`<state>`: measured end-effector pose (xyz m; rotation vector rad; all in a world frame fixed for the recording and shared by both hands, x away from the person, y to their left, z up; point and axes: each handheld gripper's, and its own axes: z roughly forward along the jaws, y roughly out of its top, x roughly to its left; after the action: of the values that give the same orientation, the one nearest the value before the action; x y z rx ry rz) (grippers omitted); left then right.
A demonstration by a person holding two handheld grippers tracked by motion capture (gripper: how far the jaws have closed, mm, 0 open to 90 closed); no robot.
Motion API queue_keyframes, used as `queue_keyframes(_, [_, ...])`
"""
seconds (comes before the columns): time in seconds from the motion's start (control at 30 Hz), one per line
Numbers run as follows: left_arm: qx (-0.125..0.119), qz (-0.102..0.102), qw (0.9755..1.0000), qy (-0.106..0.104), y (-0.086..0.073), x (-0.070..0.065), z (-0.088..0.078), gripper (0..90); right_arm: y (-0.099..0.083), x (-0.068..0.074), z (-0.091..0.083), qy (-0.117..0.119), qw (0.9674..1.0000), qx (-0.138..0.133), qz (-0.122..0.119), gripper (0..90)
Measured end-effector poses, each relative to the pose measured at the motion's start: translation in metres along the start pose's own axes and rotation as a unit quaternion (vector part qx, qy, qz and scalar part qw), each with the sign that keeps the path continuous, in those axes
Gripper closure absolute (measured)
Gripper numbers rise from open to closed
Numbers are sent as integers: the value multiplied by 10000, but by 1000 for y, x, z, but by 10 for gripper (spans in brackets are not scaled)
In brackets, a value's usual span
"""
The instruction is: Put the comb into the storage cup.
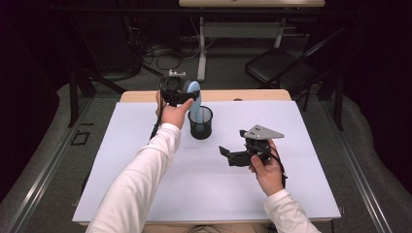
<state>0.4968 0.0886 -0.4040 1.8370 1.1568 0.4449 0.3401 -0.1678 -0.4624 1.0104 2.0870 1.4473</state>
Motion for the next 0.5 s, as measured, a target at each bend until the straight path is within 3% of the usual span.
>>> queue_keyframes(0.5, [7, 40, 10000, -57, -3, -4, 6, 489, -1, 0, 0, -8, 10000, -2, -14, 58])
